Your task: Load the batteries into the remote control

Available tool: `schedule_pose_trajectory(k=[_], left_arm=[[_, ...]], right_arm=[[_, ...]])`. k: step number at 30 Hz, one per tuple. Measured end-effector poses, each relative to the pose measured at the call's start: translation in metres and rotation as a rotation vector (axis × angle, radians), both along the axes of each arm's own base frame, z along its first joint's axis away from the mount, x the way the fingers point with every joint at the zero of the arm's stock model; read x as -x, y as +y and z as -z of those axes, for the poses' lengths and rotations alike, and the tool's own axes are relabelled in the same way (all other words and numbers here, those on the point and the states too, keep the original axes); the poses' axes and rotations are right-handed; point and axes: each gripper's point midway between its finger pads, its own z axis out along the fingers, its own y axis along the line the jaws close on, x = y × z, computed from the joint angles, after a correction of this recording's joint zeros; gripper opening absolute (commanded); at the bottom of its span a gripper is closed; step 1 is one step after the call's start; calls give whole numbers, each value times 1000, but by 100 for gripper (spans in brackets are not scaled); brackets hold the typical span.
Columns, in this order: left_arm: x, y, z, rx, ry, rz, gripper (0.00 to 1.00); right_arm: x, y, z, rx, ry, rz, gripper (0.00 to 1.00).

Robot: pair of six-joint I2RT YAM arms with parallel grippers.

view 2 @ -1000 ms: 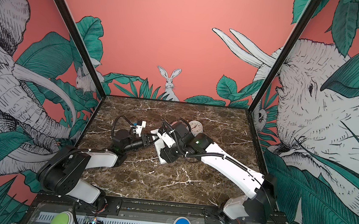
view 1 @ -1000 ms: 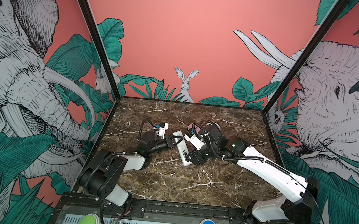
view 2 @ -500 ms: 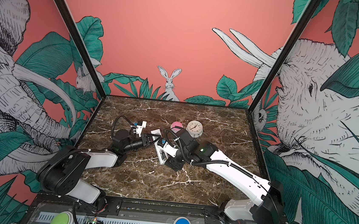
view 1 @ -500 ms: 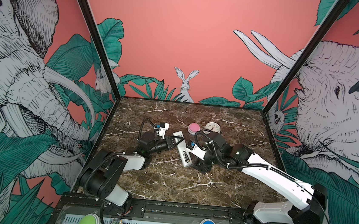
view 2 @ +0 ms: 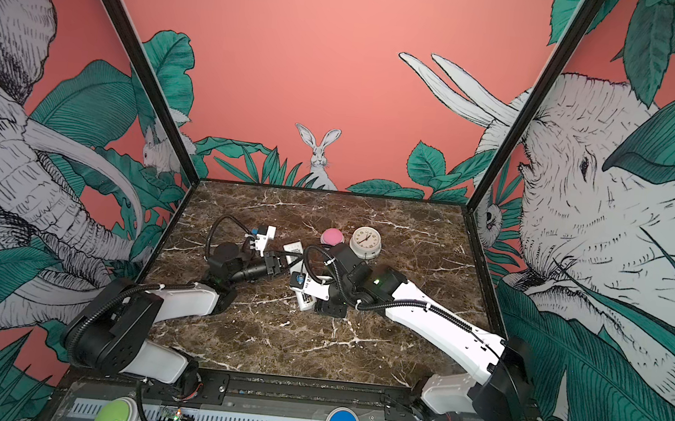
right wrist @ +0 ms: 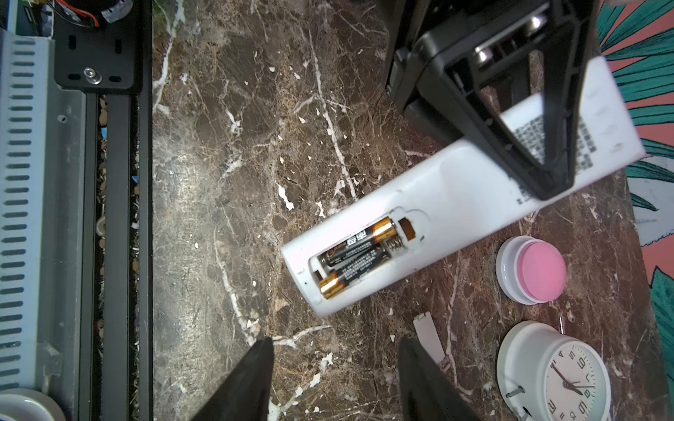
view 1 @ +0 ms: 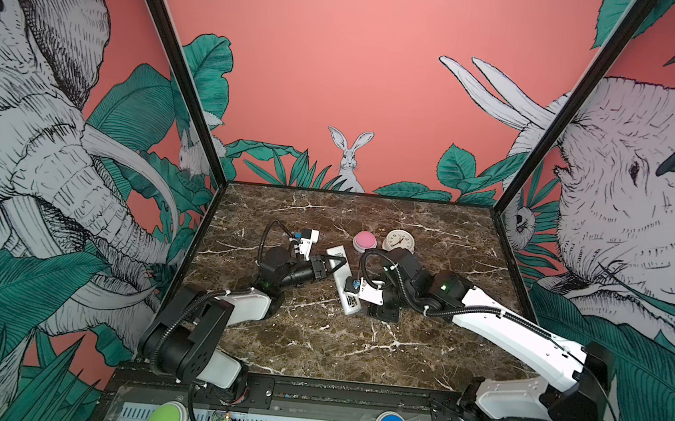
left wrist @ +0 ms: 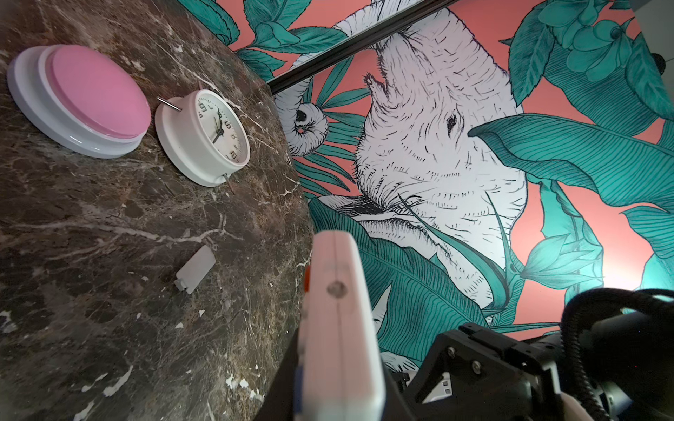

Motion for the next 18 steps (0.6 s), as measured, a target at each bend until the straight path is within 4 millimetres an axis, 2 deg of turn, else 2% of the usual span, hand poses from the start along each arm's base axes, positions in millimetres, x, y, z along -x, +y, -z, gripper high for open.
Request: schedule_pose_trajectory(k=[18], left_arm=[[1, -1, 6, -16, 28, 8, 0]], right_arm=[[-2, 11, 15, 49, -8, -91, 39]])
